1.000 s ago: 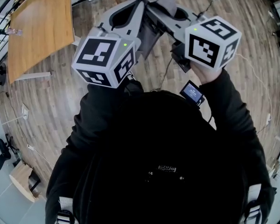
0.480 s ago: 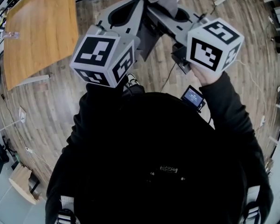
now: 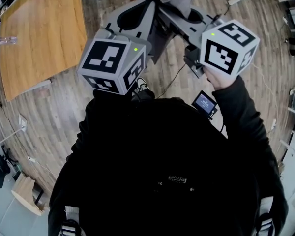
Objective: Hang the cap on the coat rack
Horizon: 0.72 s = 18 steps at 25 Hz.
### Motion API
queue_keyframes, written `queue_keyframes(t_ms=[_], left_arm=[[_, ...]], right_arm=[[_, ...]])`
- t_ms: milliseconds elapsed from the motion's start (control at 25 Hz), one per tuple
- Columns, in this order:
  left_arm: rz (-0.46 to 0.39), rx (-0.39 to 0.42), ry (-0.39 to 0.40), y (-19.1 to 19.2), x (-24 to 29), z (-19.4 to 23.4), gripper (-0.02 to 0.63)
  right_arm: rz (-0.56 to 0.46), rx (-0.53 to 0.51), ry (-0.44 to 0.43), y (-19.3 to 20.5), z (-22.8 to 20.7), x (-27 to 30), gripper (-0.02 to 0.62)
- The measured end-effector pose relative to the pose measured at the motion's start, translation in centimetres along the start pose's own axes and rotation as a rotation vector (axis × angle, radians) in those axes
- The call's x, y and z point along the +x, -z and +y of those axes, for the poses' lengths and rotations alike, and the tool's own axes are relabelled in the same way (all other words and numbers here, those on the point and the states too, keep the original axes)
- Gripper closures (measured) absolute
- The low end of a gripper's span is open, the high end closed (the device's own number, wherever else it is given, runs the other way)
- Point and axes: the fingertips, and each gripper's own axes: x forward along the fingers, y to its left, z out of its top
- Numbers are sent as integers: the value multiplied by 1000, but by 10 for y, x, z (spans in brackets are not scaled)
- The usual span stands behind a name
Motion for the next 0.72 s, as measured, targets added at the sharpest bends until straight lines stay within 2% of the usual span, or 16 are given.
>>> queue_keyframes(t_ms=[520,720], left_arm=[[-10,9,-7,-8,-7,22,603],[-22,14,-8,-15,-6,26,603]], right_arm=[[-6,-6,-13,-12,10,20,591],[-4,-34,-63,-21,10,27,591]])
